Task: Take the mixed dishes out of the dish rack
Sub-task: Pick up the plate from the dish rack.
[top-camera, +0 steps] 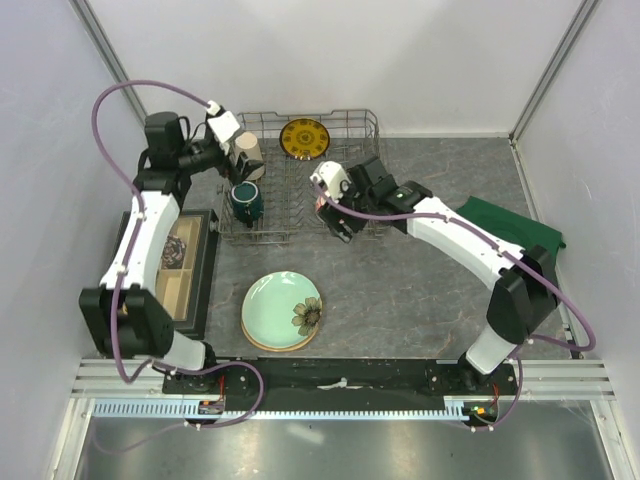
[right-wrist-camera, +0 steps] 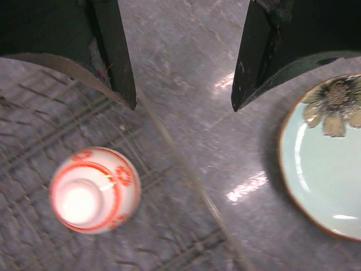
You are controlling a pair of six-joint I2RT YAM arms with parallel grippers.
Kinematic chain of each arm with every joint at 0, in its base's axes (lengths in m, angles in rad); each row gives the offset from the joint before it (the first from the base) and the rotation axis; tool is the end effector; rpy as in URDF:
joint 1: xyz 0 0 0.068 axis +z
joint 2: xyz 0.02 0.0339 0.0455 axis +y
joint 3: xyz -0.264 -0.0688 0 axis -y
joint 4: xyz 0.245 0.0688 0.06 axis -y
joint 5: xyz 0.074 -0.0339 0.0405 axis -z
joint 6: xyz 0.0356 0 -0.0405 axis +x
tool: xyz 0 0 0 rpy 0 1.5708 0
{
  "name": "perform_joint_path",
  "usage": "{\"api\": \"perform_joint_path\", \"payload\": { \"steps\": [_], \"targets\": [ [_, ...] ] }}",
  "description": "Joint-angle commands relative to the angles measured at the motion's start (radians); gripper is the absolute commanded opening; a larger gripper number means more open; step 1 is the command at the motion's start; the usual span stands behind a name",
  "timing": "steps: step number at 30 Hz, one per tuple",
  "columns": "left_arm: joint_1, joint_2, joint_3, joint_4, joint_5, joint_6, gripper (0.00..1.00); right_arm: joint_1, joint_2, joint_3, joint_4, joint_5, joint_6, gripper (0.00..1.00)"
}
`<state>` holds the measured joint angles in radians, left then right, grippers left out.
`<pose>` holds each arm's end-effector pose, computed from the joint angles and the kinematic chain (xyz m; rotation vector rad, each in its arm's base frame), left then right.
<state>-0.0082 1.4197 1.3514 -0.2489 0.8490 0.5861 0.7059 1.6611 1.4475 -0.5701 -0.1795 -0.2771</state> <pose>0.3212 -0.0294 0.3872 1.0333 1.4675 -0.3870 0.2799 0.2469 0.3062 -1.1998 2.0531 0.4189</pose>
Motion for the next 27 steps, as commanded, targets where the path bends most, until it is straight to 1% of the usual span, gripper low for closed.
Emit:
{"api": "perform_joint_path", "payload": {
  "steps": [1, 2, 3, 5, 10, 13, 17, 23, 25, 27],
  "targets": [
    [-0.025, 0.172, 0.156, 0.019, -0.001, 0.211, 0.93, -0.054, -0.058, 0.045, 0.006, 0.04, -0.005, 0.77],
    [-0.03, 0.206, 0.22, 0.02, -0.005, 0.227, 0.93, -0.06, -0.063, 0.044, 0.006, 0.043, -0.007, 0.77],
    [-0.036, 0.279, 0.253, 0.02, -0.005, 0.238, 0.93, -0.063, -0.064, 0.036, 0.006, 0.044, -0.01, 0.77],
    [-0.042, 0.343, 0.339, 0.022, -0.001, 0.257, 0.93, -0.072, -0.078, 0.022, 0.004, 0.054, -0.019, 0.77],
    [-0.065, 0.522, 0.429, 0.102, -0.002, 0.293, 0.93, -0.078, -0.116, -0.041, 0.013, 0.089, -0.05, 0.8],
    [-0.078, 0.594, 0.491, 0.137, -0.011, 0.33, 0.94, -0.091, -0.133, -0.061, 0.015, 0.097, -0.053, 0.81],
    [-0.081, 0.752, 0.633, 0.143, 0.004, 0.359, 0.95, -0.103, -0.141, -0.073, 0.003, 0.109, -0.063, 0.81],
    [-0.084, 0.916, 0.803, 0.194, 0.047, 0.434, 0.96, -0.118, -0.141, -0.107, -0.01, 0.091, -0.059, 0.81],
    [-0.085, 0.982, 0.842, 0.206, 0.051, 0.468, 0.96, -0.124, -0.139, -0.118, -0.013, 0.084, -0.056, 0.81],
    [-0.085, 1.047, 0.913, 0.209, 0.051, 0.497, 0.96, -0.128, -0.138, -0.13, -0.014, 0.075, -0.048, 0.81]
  ]
}}
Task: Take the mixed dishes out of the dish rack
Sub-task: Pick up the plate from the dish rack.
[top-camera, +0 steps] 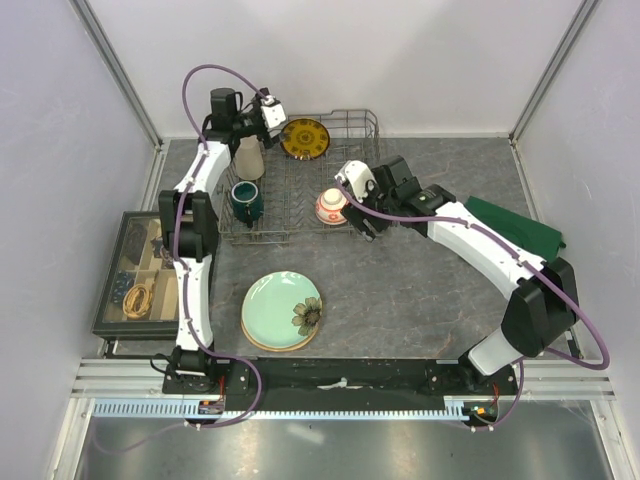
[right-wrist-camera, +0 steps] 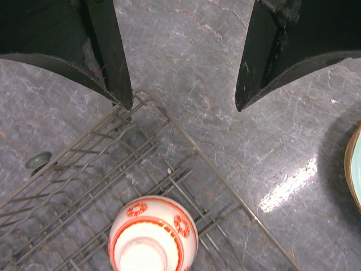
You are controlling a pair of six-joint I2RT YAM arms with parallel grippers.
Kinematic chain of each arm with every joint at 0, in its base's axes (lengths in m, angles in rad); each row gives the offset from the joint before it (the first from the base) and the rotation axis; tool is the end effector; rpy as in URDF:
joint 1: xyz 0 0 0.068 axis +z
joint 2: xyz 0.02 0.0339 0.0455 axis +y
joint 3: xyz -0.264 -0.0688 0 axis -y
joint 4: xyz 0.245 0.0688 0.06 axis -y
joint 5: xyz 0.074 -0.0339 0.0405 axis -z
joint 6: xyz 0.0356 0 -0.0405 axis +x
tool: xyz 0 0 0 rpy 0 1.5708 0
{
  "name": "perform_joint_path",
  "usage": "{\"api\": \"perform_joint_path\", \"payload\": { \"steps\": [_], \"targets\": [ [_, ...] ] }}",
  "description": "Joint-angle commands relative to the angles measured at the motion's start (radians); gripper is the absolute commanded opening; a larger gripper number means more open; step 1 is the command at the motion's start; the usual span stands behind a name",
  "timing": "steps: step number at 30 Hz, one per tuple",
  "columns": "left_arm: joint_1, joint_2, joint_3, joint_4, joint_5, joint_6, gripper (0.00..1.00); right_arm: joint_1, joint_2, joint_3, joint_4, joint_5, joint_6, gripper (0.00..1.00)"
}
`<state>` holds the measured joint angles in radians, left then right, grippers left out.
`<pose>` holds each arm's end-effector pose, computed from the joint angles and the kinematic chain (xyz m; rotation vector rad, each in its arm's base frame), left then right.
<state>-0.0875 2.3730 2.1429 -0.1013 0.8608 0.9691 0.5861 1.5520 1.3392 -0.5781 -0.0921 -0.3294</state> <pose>0.5495 -0.0753 0.2679 1.3375 1.1872 -0.1883 0.2849 0.1931 0.3065 -1.0873 2.1055 0.2329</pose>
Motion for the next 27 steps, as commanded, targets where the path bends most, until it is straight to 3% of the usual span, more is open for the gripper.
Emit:
{"api": "perform_joint_path", "payload": {
  "steps": [1, 7, 27],
  "targets": [
    [-0.006, 0.113, 0.146, 0.061, 0.038, 0.12, 0.96, -0.009, -0.026, -0.023, -0.006, -0.014, 0.006, 0.81],
    [-0.006, 0.239, 0.308, 0.068, 0.096, 0.131, 0.96, -0.025, -0.006, -0.034, -0.005, -0.037, 0.02, 0.81],
    [-0.024, 0.311, 0.316, 0.063, 0.161, 0.122, 0.9, -0.046, 0.025, -0.044, 0.003, -0.063, 0.041, 0.82]
  ]
}}
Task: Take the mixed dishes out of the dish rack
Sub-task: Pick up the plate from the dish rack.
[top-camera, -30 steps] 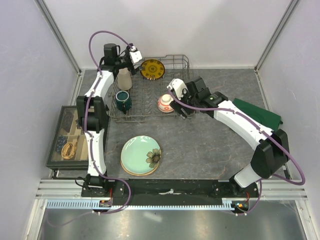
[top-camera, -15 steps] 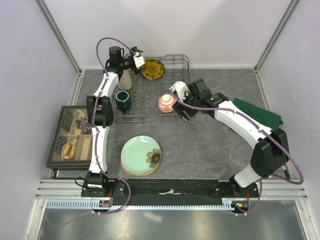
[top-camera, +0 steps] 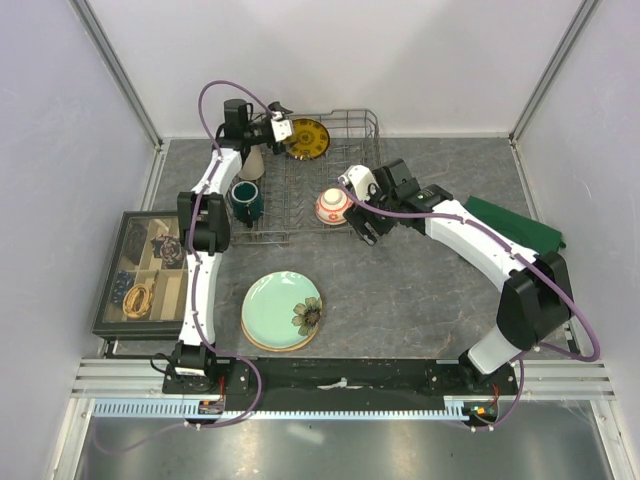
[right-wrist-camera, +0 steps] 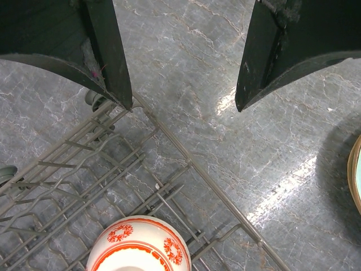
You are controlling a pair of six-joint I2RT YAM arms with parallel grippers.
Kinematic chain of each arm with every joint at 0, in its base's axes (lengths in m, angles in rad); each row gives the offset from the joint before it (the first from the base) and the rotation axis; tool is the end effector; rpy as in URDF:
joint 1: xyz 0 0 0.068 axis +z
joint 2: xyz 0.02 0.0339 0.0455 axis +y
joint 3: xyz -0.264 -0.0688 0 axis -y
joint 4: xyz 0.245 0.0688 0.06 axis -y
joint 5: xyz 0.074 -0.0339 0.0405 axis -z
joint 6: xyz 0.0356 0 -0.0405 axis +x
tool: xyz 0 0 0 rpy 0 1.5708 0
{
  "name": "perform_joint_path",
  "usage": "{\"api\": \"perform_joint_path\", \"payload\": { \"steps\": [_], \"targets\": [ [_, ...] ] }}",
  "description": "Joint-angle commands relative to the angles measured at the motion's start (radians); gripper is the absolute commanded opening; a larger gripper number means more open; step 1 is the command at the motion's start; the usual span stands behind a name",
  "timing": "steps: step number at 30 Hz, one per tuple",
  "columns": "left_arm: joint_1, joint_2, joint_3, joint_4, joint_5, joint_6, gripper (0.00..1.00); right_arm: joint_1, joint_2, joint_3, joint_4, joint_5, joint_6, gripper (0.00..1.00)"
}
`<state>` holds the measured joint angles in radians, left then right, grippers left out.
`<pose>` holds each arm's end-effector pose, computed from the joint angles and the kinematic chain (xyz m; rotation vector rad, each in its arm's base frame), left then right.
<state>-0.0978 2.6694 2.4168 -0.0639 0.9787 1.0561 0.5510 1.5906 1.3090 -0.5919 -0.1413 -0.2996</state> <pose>0.5908 -0.0876 0.2012 1.4193 1.0251 -0.2261 0.2934 0.1862 0.2833 -1.0693 2.2078 0.2839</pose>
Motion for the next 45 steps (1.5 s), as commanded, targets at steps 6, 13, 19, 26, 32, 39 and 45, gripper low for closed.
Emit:
{"api": "perform_joint_path", "payload": {
  "steps": [6, 13, 19, 26, 32, 39, 45],
  "targets": [
    [-0.023, -0.008, 0.01, -0.002, 0.046, 0.047, 0.86, -0.017, -0.03, -0.04, 0.029, -0.011, 0.013, 0.81],
    [-0.026, -0.065, -0.062, -0.046, 0.046, 0.076, 0.79, -0.02, -0.032, -0.059, 0.041, -0.029, 0.022, 0.82],
    [-0.026, -0.114, -0.131, -0.051, 0.046, 0.088, 0.69, -0.019, -0.04, -0.065, 0.044, -0.03, 0.024, 0.82],
    [-0.036, -0.169, -0.214, -0.008, 0.043, 0.082, 0.62, -0.02, -0.034, -0.077, 0.049, -0.05, 0.03, 0.82],
    [-0.04, -0.175, -0.217, 0.013, 0.023, 0.073, 0.58, -0.019, -0.04, -0.082, 0.05, -0.055, 0.03, 0.82],
    [-0.046, -0.186, -0.226, 0.015, 0.018, 0.062, 0.49, -0.019, -0.049, -0.096, 0.055, -0.057, 0.03, 0.82],
    [-0.048, -0.19, -0.231, 0.015, 0.009, 0.062, 0.48, -0.019, -0.049, -0.097, 0.056, -0.063, 0.033, 0.82]
  ]
}}
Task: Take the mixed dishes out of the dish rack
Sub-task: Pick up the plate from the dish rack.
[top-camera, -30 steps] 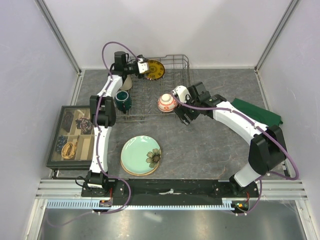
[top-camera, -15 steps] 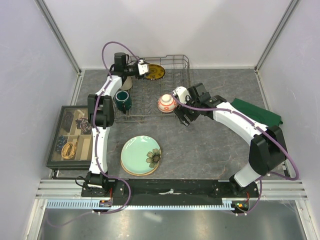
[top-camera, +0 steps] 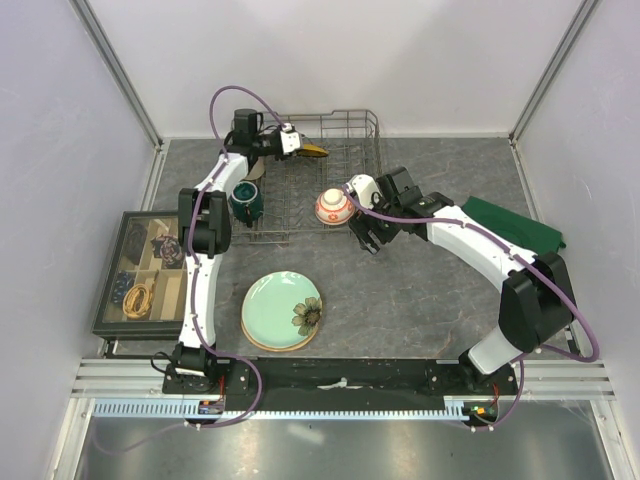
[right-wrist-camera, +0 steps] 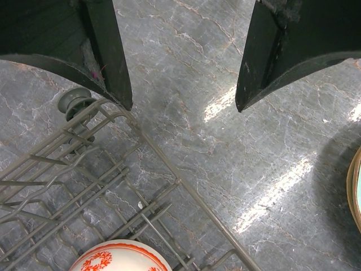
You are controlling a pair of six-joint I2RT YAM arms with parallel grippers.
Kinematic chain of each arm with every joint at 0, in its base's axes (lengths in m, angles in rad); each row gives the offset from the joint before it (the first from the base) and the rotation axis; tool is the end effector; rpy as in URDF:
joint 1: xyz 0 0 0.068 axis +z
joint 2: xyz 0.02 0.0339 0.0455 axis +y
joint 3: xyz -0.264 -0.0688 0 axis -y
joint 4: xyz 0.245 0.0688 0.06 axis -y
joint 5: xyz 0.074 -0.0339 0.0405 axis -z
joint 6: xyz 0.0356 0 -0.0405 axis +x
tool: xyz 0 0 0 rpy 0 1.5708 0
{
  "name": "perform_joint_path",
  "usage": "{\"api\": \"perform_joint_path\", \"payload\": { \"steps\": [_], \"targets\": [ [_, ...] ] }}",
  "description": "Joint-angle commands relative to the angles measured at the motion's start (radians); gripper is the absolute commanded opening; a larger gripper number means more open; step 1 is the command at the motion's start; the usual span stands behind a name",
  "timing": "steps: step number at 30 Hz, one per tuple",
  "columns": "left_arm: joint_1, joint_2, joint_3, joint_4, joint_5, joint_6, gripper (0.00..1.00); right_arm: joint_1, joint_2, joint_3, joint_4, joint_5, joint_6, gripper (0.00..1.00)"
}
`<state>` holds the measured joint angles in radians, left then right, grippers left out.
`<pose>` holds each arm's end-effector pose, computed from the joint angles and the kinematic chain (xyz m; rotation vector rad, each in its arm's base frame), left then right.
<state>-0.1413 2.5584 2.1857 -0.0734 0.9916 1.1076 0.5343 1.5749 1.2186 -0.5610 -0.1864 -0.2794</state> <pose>0.5648 -0.1104 0.1852 1.4842 1.0548 -0.3209 0.2874 0.1777 0.2617 -1.0603 2.2609 0.3389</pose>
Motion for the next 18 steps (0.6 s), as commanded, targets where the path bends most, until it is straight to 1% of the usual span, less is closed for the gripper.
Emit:
{"api": "perform_joint_path", "payload": {
  "steps": [1, 4, 7, 9, 13, 15, 16, 18],
  "targets": [
    [-0.004, -0.082, -0.001, 0.026, -0.005, 0.011, 0.48, -0.003, -0.033, -0.007, 0.026, -0.019, 0.013, 0.82],
    [-0.004, -0.083, -0.001, 0.027, -0.011, 0.009, 0.47, -0.003, -0.032, -0.008, 0.027, -0.022, 0.013, 0.82],
    [-0.006, -0.089, -0.007, 0.026, -0.011, 0.008, 0.44, -0.003, -0.033, -0.01, 0.027, -0.024, 0.016, 0.82],
    [-0.007, -0.093, -0.015, 0.024, -0.014, 0.005, 0.4, -0.003, -0.035, -0.01, 0.027, -0.024, 0.014, 0.82],
    [-0.011, -0.112, -0.035, 0.024, -0.024, 0.006, 0.29, -0.003, -0.035, -0.011, 0.027, -0.027, 0.016, 0.82],
    [-0.012, -0.122, -0.046, 0.02, -0.027, 0.011, 0.26, -0.003, -0.036, -0.013, 0.029, -0.027, 0.016, 0.82],
    [-0.014, -0.127, -0.047, 0.011, -0.028, 0.014, 0.22, -0.003, -0.038, -0.013, 0.029, -0.027, 0.016, 0.82],
    [-0.015, -0.139, -0.058, 0.011, -0.036, 0.012, 0.18, -0.003, -0.041, -0.014, 0.029, -0.028, 0.014, 0.82]
  ]
}}
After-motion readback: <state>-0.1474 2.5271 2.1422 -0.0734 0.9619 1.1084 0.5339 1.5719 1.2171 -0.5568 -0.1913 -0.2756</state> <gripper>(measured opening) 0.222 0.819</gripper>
